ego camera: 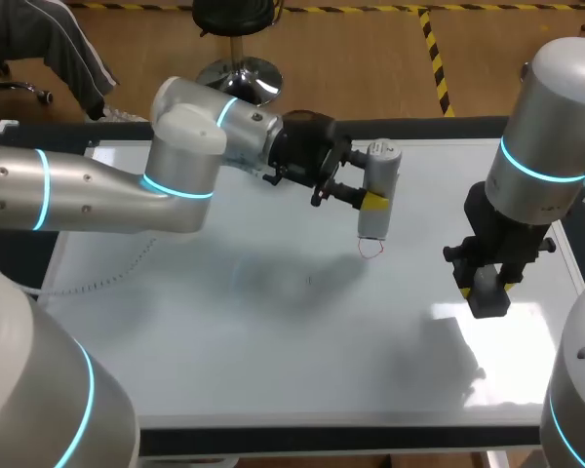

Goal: Pick up the inspection probe, press it on each red-marked spot on the whiteboard one by one, put down the probe, pick up the eraser, and wipe off all the red marks.

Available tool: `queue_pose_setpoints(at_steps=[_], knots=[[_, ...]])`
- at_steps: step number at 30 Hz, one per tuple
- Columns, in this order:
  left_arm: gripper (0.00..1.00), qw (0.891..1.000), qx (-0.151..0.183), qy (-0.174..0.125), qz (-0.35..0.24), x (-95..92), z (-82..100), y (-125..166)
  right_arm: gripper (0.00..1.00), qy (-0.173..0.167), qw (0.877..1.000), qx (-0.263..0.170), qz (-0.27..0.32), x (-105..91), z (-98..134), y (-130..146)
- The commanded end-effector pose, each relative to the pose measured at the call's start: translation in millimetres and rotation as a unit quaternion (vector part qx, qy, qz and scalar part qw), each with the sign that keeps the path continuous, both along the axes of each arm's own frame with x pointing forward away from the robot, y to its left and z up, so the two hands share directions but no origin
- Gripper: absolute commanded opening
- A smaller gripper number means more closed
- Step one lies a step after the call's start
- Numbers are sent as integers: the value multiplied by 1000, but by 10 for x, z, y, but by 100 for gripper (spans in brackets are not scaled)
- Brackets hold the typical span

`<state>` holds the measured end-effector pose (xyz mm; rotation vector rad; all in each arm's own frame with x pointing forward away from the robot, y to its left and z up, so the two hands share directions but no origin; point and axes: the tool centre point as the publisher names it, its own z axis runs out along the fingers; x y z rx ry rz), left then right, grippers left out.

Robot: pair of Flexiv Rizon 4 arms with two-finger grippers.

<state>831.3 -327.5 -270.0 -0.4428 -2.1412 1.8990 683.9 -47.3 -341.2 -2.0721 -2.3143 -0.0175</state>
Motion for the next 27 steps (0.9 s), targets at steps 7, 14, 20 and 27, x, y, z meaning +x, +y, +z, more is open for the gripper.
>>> queue_pose_setpoints(at_steps=[7,14,20,27], knots=[[0,1000,5,-9,9,-27,187,227,0,0,1000,2,1,-8,13,-17],[0,1000,12,-10,12,-58,231,365,0,0,1000,2,1,-8,13,-17],[0,1000,12,-12,19,-58,234,422,0,0,1000,2,1,-8,13,-17],[0,1000,9,-20,18,-35,279,516,0,0,1000,2,1,-8,13,-17]])
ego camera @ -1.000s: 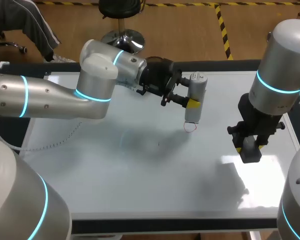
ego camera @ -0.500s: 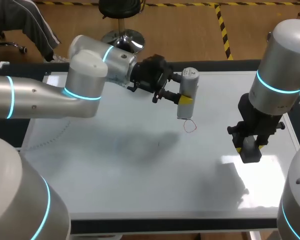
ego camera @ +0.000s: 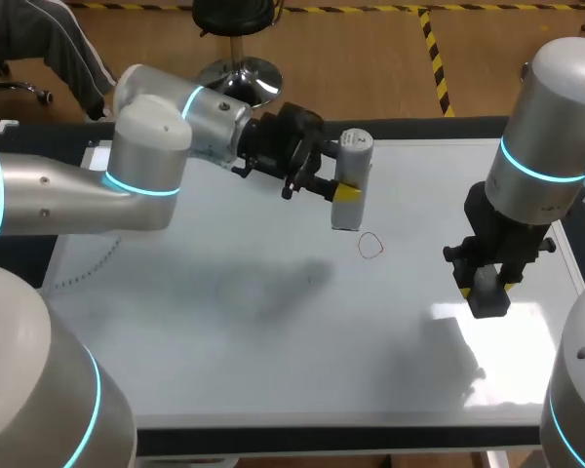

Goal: Pick up the inspection probe, press it on each red-marked spot on the whiteboard one by one, put down the probe, pick up the eraser, and wipe off all the red marks.

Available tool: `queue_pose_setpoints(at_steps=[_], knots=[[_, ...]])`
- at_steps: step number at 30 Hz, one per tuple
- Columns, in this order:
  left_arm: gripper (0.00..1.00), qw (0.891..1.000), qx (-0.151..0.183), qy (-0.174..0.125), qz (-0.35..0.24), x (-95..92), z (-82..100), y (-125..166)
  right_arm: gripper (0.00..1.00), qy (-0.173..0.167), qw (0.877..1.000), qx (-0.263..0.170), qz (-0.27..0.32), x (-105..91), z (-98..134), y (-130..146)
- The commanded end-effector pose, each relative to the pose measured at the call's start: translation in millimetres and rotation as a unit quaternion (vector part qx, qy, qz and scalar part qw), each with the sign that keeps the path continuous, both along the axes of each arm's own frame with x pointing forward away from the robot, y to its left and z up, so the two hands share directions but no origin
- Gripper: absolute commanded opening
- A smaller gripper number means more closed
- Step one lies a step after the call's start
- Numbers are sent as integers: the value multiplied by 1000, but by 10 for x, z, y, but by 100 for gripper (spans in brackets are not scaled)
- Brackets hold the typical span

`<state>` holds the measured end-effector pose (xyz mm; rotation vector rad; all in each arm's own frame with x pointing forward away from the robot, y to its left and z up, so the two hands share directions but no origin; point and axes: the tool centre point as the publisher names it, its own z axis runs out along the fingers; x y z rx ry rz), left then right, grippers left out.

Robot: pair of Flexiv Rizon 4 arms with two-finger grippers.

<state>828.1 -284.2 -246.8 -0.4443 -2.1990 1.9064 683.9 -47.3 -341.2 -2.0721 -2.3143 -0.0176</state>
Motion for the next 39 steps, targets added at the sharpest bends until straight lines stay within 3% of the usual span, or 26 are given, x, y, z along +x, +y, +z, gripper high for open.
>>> queue_pose_setpoints(at_steps=[1,22,39], knots=[[0,1000,2,-2,1,0,47,96,0,0,1000,2,1,-8,13,-17],[0,1000,-9,-10,4,77,24,461,0,0,1000,2,1,-8,13,-17],[0,1000,-11,-8,21,-62,22,841,0,0,1000,2,1,-8,13,-17]])
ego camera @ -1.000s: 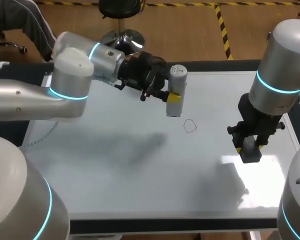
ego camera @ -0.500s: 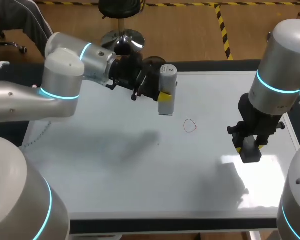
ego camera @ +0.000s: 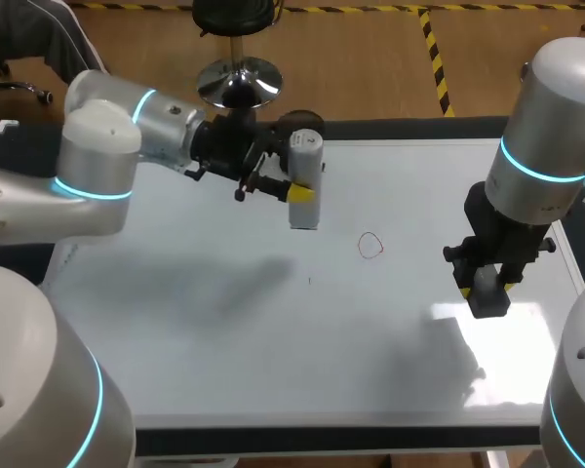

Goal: Pick up the inspection probe, press it on each red-marked spot on the whiteboard one by one, put down the probe, pick up the eraser, and wipe off all the red marks.

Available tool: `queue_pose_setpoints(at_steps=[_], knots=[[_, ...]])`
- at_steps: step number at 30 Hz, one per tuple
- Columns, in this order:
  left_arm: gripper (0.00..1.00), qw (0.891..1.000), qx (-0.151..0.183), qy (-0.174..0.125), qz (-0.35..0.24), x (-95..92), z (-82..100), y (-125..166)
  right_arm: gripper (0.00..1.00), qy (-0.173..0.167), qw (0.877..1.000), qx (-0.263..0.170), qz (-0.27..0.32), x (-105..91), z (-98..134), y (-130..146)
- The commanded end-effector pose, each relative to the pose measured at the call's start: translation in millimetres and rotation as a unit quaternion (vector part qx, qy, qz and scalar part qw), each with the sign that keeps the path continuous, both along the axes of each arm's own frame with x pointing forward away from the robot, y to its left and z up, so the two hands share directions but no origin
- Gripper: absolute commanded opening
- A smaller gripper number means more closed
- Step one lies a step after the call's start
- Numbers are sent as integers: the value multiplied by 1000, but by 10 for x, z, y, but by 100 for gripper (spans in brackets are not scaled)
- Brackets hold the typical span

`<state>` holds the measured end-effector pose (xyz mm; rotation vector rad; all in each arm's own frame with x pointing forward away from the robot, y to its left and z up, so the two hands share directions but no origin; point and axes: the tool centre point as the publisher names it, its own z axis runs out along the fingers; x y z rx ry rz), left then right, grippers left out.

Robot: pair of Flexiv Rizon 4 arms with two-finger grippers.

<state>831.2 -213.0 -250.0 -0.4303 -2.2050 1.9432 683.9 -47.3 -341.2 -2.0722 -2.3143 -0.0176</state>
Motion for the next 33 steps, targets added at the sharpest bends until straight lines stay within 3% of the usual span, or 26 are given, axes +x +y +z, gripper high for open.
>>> queue_pose_setpoints(at_steps=[1,11,33], knots=[[0,1000,-1,-4,9,-101,52,155,0,0,1000,2,1,-8,13,-17],[0,1000,1,-4,23,-178,64,381,0,0,1000,2,1,-8,13,-17],[0,999,-3,1,38,-280,-104,691,0,0,1000,2,1,-8,13,-17]])
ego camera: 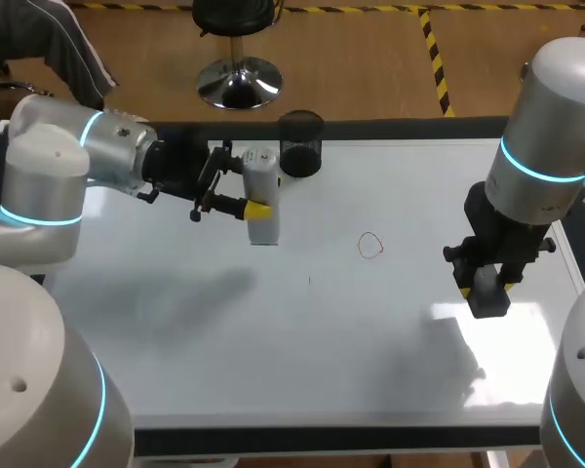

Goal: Pick up the inspection probe, press it on each red-marked spot on the whiteboard one by one, put down the probe, pick up the eraser, and wipe off all the red marks.

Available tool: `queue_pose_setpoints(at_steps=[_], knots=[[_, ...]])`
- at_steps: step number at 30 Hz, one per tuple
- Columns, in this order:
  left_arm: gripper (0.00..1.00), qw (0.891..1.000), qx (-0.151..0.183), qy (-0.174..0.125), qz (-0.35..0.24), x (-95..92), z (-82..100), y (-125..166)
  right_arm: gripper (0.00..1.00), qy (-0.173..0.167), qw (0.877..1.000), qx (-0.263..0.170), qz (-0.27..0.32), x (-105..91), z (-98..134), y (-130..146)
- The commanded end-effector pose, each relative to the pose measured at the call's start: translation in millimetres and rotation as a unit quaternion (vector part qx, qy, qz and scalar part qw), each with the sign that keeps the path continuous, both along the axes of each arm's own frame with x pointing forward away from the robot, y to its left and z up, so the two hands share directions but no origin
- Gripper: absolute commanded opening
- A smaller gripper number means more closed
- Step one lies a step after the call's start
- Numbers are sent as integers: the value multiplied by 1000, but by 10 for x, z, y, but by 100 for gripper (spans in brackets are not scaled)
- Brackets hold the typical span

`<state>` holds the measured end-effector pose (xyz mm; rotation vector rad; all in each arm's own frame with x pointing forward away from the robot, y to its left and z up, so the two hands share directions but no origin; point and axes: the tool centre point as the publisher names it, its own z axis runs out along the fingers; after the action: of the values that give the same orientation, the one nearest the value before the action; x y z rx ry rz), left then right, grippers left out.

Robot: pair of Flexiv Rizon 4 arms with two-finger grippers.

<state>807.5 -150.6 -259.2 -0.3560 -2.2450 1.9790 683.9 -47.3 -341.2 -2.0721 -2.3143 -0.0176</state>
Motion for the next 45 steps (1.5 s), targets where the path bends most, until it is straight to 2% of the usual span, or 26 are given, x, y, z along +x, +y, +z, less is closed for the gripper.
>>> queue_pose_setpoints(at_steps=[1,16,42,45], knots=[[0,1000,-3,0,4,-50,-20,76,0,0,1000,2,1,-8,12,-17],[0,1000,-8,-2,11,-143,-17,193,0,0,1000,2,1,-8,12,-17],[0,1000,-8,-2,11,-143,-17,193,0,0,1000,2,1,-8,12,-17],[0,1000,-8,-2,11,-143,-17,193,0,1,1000,6,4,50,14,-50]])
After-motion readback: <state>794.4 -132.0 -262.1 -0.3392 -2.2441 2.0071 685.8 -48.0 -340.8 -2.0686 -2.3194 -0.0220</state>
